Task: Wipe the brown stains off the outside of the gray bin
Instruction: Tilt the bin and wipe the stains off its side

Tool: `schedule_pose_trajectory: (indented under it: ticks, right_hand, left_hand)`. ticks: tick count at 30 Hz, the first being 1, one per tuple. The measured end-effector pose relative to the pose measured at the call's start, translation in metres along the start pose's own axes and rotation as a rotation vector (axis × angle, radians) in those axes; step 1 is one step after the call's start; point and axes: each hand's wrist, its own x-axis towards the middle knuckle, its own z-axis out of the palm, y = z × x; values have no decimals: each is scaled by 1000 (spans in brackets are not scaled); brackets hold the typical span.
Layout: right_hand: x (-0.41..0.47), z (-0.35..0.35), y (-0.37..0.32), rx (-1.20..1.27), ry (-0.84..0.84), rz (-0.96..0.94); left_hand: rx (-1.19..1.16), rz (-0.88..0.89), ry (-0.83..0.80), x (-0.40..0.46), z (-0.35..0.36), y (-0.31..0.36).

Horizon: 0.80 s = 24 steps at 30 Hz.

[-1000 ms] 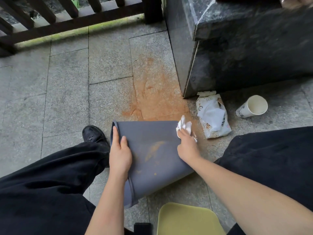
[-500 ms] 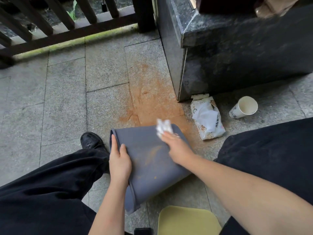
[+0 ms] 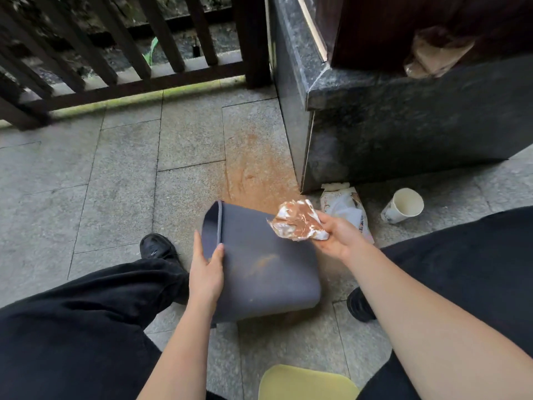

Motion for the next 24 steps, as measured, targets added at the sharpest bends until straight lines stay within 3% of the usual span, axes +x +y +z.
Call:
schedule_pose_trajectory:
  ticks: [6, 9, 15, 19, 24]
  right_hand:
    - [-24, -7, 40, 59, -36, 82]
    - [-32, -5, 50, 38, -60, 119]
    - [-27, 6, 50, 36, 24, 107]
    - [-6, 0, 55, 28, 198, 124]
    - [18, -17, 62, -496, 664, -116]
  left_hand:
    - [-144, -79, -196, -27, 13, -6]
    - [-39, 17, -283, -37, 16, -3]
    - [115, 94, -158, -53, 24, 1]
    - [116, 124, -93, -50, 29, 0]
    - [152, 153, -59, -43, 28, 4]
